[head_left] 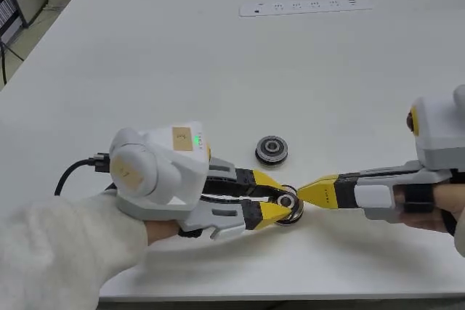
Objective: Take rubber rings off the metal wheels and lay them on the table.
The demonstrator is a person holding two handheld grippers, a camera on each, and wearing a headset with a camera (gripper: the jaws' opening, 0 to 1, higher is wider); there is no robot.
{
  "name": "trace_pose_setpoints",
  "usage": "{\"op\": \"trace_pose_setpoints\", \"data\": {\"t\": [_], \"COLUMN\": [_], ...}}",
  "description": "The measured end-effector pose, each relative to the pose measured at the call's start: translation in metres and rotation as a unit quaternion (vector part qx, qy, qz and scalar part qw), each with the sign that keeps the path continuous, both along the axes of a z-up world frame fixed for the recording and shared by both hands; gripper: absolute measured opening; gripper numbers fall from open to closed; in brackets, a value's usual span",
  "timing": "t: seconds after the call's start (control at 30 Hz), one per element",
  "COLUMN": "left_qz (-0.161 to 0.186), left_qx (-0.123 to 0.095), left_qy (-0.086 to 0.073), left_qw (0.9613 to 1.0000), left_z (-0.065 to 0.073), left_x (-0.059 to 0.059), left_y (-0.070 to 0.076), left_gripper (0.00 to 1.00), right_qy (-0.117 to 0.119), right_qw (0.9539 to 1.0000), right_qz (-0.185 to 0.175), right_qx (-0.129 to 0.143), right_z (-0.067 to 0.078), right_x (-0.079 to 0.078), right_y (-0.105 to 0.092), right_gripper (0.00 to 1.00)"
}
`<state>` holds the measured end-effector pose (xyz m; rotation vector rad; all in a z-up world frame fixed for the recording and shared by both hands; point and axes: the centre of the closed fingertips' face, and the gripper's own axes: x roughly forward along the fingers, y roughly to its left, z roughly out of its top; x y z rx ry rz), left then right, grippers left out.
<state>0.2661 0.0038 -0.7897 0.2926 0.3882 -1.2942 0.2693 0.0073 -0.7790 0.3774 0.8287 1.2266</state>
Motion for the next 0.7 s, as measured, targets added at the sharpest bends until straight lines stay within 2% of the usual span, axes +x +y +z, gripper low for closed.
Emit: {"op": "trace_pose_setpoints", "data": {"t": [0.1,0.27,0.33,0.4,0.43,0.5,0.63,0.7], "left_qz": [-0.002,-0.007,-0.012,-0.020,-0.019,-0.011,0.016,0.025], "left_qx": [0.009,0.013,0.017,0.028,0.028,0.021,0.006,0.001], "left_qy": [-0.005,-0.001,-0.005,-0.020,-0.022,-0.024,-0.030,-0.027], "left_qw": [1.0000,0.9999,0.9998,0.9992,0.9992,0.9994,0.9994,0.9993], "left_z": [0.000,0.001,0.002,0.003,0.004,0.010,0.021,0.024], "left_x": [0.000,-0.003,-0.004,-0.003,-0.003,0.001,0.014,0.017], "left_y": [0.000,0.002,0.002,0.003,0.003,0.005,0.013,0.017], "left_gripper": [0.14,0.20,0.21,0.21,0.21,0.23,0.34,0.36], "right_qy": [0.000,0.001,0.002,0.003,0.004,0.006,0.010,0.011], "right_qw": [1.0000,1.0000,1.0000,1.0000,0.9999,0.9999,0.9998,0.9998], "right_qz": [-0.002,-0.006,-0.007,-0.009,-0.010,-0.013,-0.016,-0.016], "right_qx": [0.002,-0.002,-0.002,0.000,0.000,0.003,0.006,0.007], "right_z": [0.001,-0.001,-0.001,-0.001,0.000,0.001,0.001,0.001], "right_x": [0.001,0.002,0.003,0.003,0.003,0.004,0.004,0.004], "right_y": [0.000,-0.001,-0.002,-0.002,-0.003,-0.003,-0.004,-0.004], "right_gripper": [0.00,0.00,0.00,0.00,0.00,0.00,0.00,0.00]}}
